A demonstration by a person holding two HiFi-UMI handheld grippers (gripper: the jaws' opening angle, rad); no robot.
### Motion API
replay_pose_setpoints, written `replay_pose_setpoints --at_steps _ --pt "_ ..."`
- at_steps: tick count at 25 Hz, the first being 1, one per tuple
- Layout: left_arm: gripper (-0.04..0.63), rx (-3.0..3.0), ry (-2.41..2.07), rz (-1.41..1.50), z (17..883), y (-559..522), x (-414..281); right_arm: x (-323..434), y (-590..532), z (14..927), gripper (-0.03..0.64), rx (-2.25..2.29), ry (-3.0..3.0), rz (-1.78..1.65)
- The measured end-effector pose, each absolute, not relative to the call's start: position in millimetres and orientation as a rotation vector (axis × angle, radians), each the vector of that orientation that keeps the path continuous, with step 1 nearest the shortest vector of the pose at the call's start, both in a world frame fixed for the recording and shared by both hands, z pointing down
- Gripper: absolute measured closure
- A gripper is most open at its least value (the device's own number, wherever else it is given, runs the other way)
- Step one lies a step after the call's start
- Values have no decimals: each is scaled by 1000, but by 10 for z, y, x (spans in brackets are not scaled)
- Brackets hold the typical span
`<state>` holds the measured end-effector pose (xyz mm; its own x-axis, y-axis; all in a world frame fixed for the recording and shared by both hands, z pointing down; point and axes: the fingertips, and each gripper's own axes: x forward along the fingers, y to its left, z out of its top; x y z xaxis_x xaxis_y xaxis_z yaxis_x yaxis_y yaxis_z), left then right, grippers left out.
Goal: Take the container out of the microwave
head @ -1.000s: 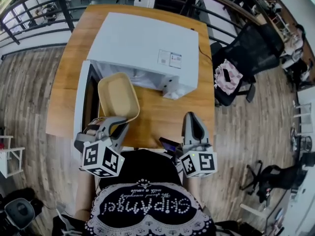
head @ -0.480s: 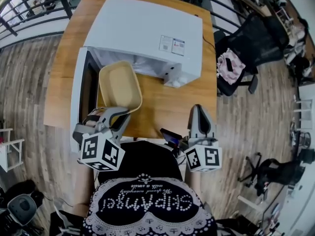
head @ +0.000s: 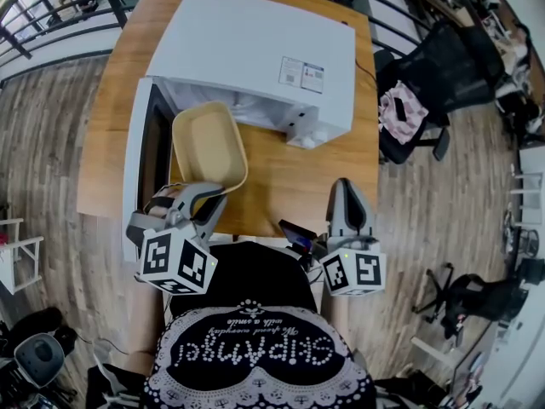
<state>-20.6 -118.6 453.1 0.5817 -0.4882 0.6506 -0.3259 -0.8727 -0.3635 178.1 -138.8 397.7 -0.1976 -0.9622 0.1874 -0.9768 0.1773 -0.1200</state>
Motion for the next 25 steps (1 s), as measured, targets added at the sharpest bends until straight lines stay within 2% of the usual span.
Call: replay_pose_setpoints --at_steps 25 --pt "554 -2610 634 -1172 4547 -1166 -172 1757 -1402 3994 577 1936 -2356 337"
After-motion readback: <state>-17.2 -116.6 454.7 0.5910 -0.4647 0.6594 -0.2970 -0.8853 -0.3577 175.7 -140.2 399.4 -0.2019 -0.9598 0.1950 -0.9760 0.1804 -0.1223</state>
